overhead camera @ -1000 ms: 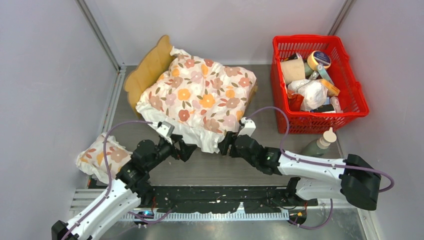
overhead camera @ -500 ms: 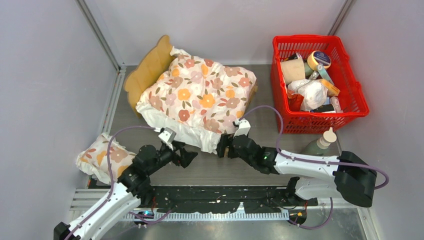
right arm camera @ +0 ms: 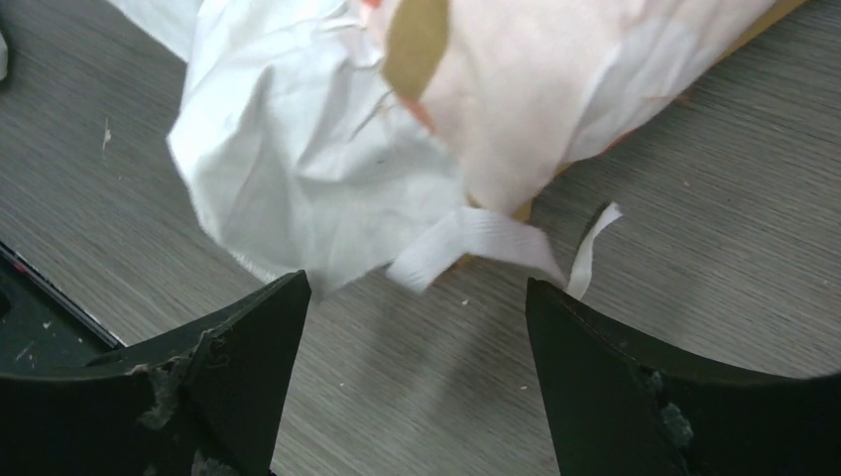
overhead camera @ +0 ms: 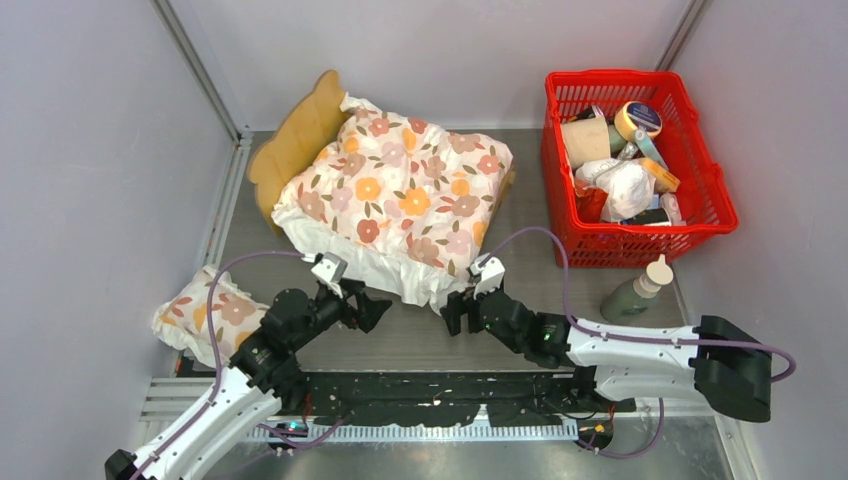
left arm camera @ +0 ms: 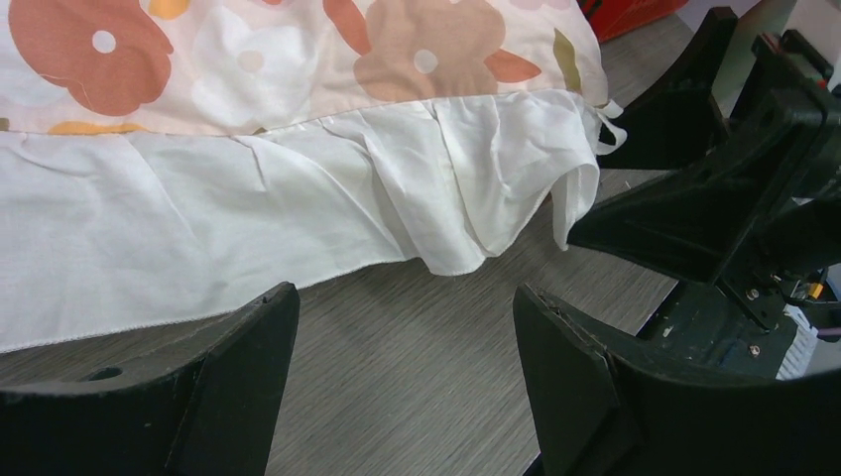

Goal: Set up the pet bed
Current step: Cross the ropes on the bed frame.

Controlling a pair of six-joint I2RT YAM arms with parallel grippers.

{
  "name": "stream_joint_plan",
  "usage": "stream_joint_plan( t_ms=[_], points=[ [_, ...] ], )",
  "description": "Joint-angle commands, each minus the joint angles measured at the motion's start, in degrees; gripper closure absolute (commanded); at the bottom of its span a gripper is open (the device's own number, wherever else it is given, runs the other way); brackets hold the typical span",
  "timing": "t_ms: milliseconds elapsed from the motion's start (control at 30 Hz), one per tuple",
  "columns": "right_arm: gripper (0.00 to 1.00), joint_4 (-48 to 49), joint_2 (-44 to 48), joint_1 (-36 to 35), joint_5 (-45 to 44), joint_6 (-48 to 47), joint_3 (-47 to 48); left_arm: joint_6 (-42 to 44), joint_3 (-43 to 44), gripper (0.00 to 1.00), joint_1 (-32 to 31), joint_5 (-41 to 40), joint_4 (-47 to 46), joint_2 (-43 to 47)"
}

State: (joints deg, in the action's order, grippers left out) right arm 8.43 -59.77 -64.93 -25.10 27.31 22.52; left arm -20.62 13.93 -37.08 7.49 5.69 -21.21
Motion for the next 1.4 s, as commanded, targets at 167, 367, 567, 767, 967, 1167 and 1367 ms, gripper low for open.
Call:
stream_joint_plan(
  t_ms=[167,367,567,767,967,1167,1367],
  points=[
    [0.13,8.59,-5.25,-7.76,-17.00,0.15,-0.54,-0.12,2.60,0.17,-0.21,-0.86,-1.77,-0.97],
    [0.19,14.70,-12.23,-8.00,-18.17,-0.42,0.22,-0.14,2.10,0.18,-0.23,-0.25,-1.66,-1.57],
    [0.37,17.51,-18.38,-8.12,-20.86,-1.17,2.28,-1.00,0.13,0.21,-0.21,0.08,-2.36,-0.14],
    [0.51,16.93,-23.23,-8.11,-24.29,-1.33,6.25,-1.29,-5.75,0.26,-0.23,3.42,-11.56,0.70],
    [0.92,13.05,-23.15,-8.11,-25.53,-0.47,10.54,-1.02,-11.82,0.31,-0.19,6.42,-21.83,1.49],
    [0.95,8.34,-17.17,-8.03,-23.57,1.00,13.41,0.23,-16.70,0.36,-0.49,7.78,-31.29,0.60],
    [0.95,2.75,-14.27,-5.81,-19.52,2.30,16.87,1.44,-19.16,0.41,-1.72,7.02,-39.54,-4.86]
  ],
)
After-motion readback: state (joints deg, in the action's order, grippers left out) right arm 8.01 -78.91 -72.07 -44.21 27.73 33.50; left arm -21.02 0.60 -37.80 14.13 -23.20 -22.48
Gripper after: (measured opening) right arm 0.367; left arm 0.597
